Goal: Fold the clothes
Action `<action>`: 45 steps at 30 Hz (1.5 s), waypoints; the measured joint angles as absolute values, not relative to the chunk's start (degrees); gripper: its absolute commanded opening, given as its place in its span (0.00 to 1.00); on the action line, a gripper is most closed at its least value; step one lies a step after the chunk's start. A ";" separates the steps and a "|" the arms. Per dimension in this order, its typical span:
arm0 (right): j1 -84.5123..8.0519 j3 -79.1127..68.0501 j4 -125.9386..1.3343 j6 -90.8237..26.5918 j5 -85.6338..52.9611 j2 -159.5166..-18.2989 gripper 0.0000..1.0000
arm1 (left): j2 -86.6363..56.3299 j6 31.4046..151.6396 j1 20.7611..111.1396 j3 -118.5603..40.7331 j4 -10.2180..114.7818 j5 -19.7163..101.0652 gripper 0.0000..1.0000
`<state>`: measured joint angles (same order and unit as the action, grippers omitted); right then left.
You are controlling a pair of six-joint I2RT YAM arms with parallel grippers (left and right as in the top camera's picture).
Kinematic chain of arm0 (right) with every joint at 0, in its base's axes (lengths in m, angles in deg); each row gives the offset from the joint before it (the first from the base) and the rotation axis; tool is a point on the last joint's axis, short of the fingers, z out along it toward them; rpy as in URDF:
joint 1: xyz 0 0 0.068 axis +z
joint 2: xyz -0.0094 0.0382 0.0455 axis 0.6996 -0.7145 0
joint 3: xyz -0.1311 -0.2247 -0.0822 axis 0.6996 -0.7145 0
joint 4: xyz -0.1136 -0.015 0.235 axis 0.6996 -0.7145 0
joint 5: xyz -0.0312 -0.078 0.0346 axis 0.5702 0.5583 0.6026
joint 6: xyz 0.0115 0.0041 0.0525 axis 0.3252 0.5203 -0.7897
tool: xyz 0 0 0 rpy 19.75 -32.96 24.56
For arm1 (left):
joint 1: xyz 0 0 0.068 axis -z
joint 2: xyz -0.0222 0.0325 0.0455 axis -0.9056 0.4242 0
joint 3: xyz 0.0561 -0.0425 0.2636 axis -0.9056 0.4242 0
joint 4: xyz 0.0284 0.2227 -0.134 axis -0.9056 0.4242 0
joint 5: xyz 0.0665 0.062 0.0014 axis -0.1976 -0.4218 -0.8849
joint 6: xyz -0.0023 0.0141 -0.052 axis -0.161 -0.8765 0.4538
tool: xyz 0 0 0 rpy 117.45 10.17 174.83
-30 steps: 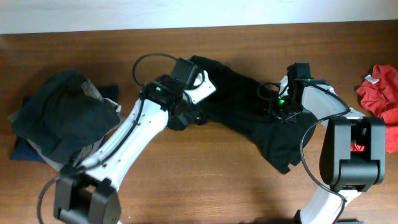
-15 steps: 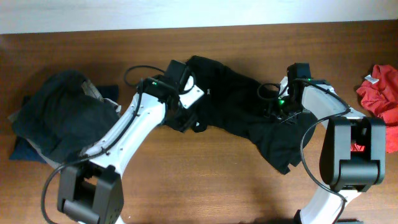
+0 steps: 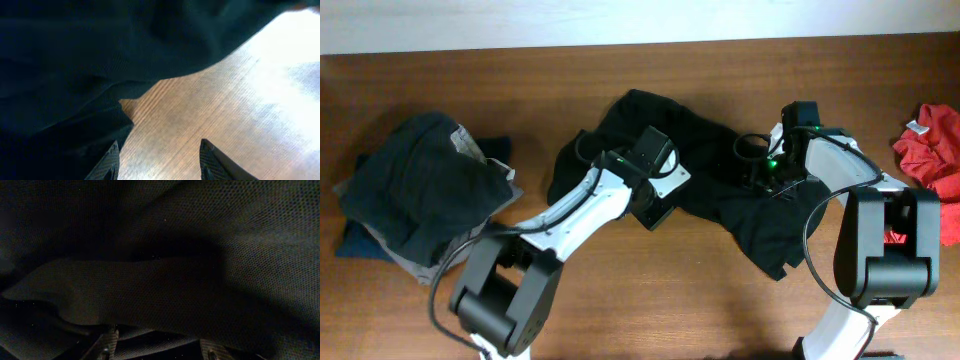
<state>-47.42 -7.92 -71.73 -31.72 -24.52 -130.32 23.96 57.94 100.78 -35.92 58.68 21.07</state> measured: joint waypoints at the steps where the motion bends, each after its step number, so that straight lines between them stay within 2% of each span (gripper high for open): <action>1: -47.42 -7.92 -71.73 -31.74 -24.52 -130.32 0.59 | 24.35 58.11 100.78 -35.83 58.41 20.50 0.52; 6: -47.42 -7.92 -71.73 -31.72 -24.52 -130.32 0.59 | 24.59 58.59 100.78 -35.83 57.60 16.37 0.58; 10: -47.42 -7.92 -71.73 -31.72 -24.54 -130.32 0.59 | 24.64 58.79 100.78 -35.83 55.62 14.75 0.57; 11: -47.42 -7.92 -71.73 -31.72 -24.52 -130.32 0.59 | 24.75 58.81 100.78 -35.83 55.02 14.53 0.51; 15: -47.42 -7.92 -71.76 -31.72 -24.52 -130.32 0.59 | 26.36 59.18 100.78 -35.83 53.98 14.56 0.14; 17: -47.42 -7.92 -71.84 -31.72 -24.54 -130.32 0.59 | 27.24 59.64 100.80 -35.83 54.15 14.58 0.02; 18: -47.42 -7.92 -71.95 -31.72 -24.52 -130.32 0.59 | 27.50 59.82 100.80 -35.83 54.48 14.58 0.00; 24: -47.42 -7.86 -72.24 -31.50 -24.48 -130.32 0.59 | 26.52 61.87 100.84 -37.38 62.06 14.53 0.00; 29: -48.49 -7.84 -73.85 -31.07 -24.50 -130.14 0.60 | 17.58 62.59 100.82 -40.88 69.36 12.00 0.00; 36: -55.40 -7.84 -82.20 -31.00 -24.00 -127.96 0.64 | 0.03 62.70 98.70 -43.72 74.26 7.12 0.00; 41: -60.34 -7.97 -84.94 -31.00 -22.95 -127.34 0.62 | -4.37 63.56 96.01 -43.77 79.05 2.95 0.00; 43: -61.50 -8.08 -84.89 -30.85 -22.62 -127.34 0.57 | -5.15 64.65 95.01 -43.74 79.96 0.61 0.00; 45: -61.89 -8.19 -84.19 -30.56 -22.45 -127.34 0.40 | -6.38 65.85 94.00 -43.74 80.18 -1.23 0.00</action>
<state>-61.89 -8.19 -84.19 -30.56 -22.45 -127.34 -6.38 65.85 94.00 -43.74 80.18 -1.23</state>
